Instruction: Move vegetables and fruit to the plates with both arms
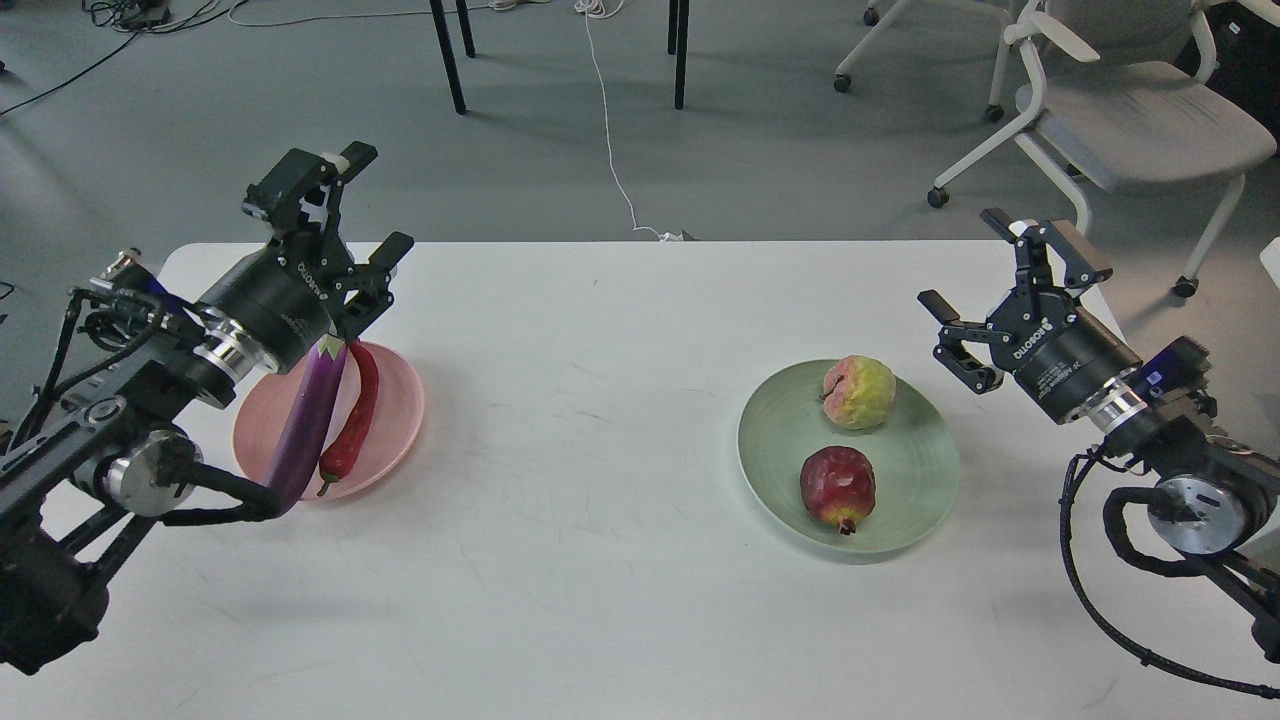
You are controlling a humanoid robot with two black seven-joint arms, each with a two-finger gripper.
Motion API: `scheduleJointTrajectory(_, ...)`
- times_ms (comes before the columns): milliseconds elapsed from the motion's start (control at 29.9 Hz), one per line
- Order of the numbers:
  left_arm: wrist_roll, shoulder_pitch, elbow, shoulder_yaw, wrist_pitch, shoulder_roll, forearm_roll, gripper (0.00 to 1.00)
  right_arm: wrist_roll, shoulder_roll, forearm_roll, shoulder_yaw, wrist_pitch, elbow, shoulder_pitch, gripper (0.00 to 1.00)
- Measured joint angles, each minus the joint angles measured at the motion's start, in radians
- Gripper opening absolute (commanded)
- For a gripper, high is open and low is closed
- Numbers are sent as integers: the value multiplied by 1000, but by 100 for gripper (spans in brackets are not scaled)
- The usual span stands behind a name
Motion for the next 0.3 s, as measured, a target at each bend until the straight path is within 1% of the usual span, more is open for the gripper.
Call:
scheduleJointTrajectory(134, 5, 114, 26, -88, -32, -73, 1, 100, 0, 18, 69, 3, 1, 0, -14, 99)
scheduleJointTrajectory(301, 5, 149, 32, -113, -53, -85, 1, 100, 0, 20, 101, 8, 2, -2, -21, 99)
